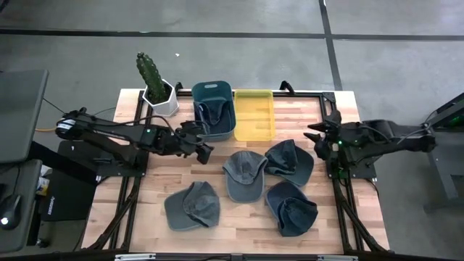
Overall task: Pick & Place hat
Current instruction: Put the top blue cap into the blue bin
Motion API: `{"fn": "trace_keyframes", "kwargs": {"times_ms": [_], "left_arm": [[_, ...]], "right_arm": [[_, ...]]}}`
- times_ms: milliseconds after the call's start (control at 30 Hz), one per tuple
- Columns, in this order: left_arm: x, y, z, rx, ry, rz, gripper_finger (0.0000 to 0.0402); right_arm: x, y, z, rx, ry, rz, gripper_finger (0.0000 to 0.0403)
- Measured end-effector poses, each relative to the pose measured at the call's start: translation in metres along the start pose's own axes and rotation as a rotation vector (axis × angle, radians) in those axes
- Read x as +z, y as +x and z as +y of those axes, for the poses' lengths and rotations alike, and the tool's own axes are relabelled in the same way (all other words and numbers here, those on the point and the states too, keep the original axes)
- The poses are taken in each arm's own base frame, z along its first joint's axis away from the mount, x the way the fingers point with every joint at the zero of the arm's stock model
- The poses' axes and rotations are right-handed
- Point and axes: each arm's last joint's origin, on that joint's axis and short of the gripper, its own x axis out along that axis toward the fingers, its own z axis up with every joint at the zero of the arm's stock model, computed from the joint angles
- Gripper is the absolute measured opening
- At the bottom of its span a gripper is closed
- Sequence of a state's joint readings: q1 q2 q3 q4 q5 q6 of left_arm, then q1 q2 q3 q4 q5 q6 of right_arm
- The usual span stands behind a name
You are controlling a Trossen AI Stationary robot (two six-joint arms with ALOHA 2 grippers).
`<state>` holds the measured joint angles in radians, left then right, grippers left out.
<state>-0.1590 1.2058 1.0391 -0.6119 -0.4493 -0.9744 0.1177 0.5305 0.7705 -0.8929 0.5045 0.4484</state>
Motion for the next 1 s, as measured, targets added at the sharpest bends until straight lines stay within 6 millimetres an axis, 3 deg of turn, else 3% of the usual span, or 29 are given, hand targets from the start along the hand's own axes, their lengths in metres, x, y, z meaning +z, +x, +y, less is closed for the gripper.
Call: {"fn": "trace_keyframes", "kwargs": {"times_ms": [233,400,700,1000], "left_arm": [[-0.012,-0.007,0.022,-0.069,-0.027,-0.019,0.0307],[-0.017,-0.008,0.029,-0.121,-0.031,-0.026,0.0307],[-0.018,-0.009,0.028,-0.200,-0.008,0.004,0.0307],[-0.015,-0.010,0.023,-0.267,0.046,-0.011,0.0307]], "right_arm": [[0.031,-0.009,0.010,-0.036,-0.045,0.140,0.0196],[0.037,-0.007,0.014,-0.048,-0.066,0.282,0.0198],[0.024,0.016,0.008,-0.031,-0.019,0.528,0.0198],[-0.013,0.052,-0.005,-0.023,0.123,0.670,0.0197]]}}
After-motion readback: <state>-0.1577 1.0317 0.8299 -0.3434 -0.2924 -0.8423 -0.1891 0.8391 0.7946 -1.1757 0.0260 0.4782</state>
